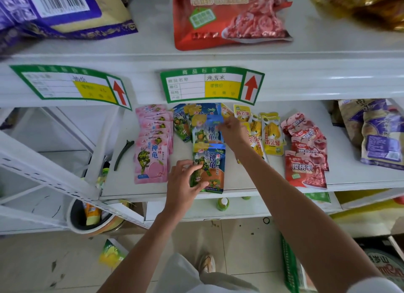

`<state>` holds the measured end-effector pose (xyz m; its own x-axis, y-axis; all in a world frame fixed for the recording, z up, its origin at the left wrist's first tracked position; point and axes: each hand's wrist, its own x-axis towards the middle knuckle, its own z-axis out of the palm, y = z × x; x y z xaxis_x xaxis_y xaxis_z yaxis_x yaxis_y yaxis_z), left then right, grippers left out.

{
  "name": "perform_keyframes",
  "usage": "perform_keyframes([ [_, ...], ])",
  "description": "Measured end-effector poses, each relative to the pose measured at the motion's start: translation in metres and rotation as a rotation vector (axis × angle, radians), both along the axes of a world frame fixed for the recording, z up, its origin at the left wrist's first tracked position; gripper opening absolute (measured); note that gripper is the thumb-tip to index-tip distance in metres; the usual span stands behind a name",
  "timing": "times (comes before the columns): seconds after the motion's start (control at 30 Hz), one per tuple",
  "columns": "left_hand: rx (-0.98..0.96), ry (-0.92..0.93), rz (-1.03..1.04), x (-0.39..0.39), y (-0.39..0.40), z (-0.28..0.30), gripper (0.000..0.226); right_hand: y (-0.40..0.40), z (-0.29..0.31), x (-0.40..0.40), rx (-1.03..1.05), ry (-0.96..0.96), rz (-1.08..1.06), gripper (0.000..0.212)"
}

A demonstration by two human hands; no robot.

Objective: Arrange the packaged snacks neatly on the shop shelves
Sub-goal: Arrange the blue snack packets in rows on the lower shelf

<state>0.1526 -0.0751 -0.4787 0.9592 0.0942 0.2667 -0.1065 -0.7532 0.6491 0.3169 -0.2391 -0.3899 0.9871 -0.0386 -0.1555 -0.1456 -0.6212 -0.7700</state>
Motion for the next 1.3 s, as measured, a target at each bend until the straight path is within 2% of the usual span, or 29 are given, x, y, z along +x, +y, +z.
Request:
perform_keyframes([
  [0.1,0.017,-0.026,0.007,0.001,-0.001,-0.002,0.06,-0.009,0.018,0.002,0.31,-0.075,-0.104,0.014],
  [0.2,0.023,-0.025,0.022,0.002,-0.002,-0.003,0.058,-0.022,0.037,-0.002,0.491,-0.202,-0.223,0.008],
  [0.3,0.038,-0.008,0.056,0.006,-0.005,-0.002,0.056,-0.035,0.053,-0.01,0.514,-0.324,-0.359,0.008],
  [0.4,0.066,-0.002,0.095,0.009,-0.008,-0.001,0.054,-0.045,0.057,-0.021,0.533,-0.307,-0.422,0.015],
  [0.53,0.091,0.02,0.1,0.021,-0.01,0.007,0.055,-0.053,0.054,-0.047,0.526,-0.221,-0.378,0.017],
  [0.63,0.053,0.032,0.087,0.025,-0.008,0.012,0.055,-0.051,0.049,-0.074,0.465,-0.177,-0.281,0.01],
  [0.7,-0.057,0.03,0.076,0.019,-0.006,0.018,0.045,-0.044,0.042,-0.092,0.453,-0.123,-0.241,0.017],
  [0.77,-0.31,0.021,0.07,0.001,-0.005,0.028,0.029,-0.038,0.037,-0.109,0.427,-0.093,-0.211,0.016],
  [0.83,-0.616,0.166,0.066,-0.022,-0.006,0.051,0.025,-0.03,0.037,-0.128,0.445,-0.059,-0.178,0.015],
  [0.9,-0.788,0.339,0.014,-0.042,-0.007,0.071,0.024,-0.022,0.041,-0.151,0.421,-0.025,-0.15,0.016],
  [0.97,-0.817,0.333,-0.01,-0.06,-0.01,0.087,0.031,-0.015,0.045,-0.173,0.43,-0.019,-0.133,0.015],
  [1.07,-0.914,0.285,0.037,-0.076,-0.01,0.093,0.037,-0.014,0.047,-0.202,0.548,0.007,-0.102,0.014],
  [1.2,-1.048,0.266,0.036,-0.092,-0.008,0.096,0.026,-0.022,0.043,-0.246,0.501,-0.057,0.003,0.013],
  [1.3,-0.974,0.259,-0.018,-0.11,-0.015,0.101,0.027,-0.028,0.043,-0.27,0.482,-0.111,-0.014,0.014],
])
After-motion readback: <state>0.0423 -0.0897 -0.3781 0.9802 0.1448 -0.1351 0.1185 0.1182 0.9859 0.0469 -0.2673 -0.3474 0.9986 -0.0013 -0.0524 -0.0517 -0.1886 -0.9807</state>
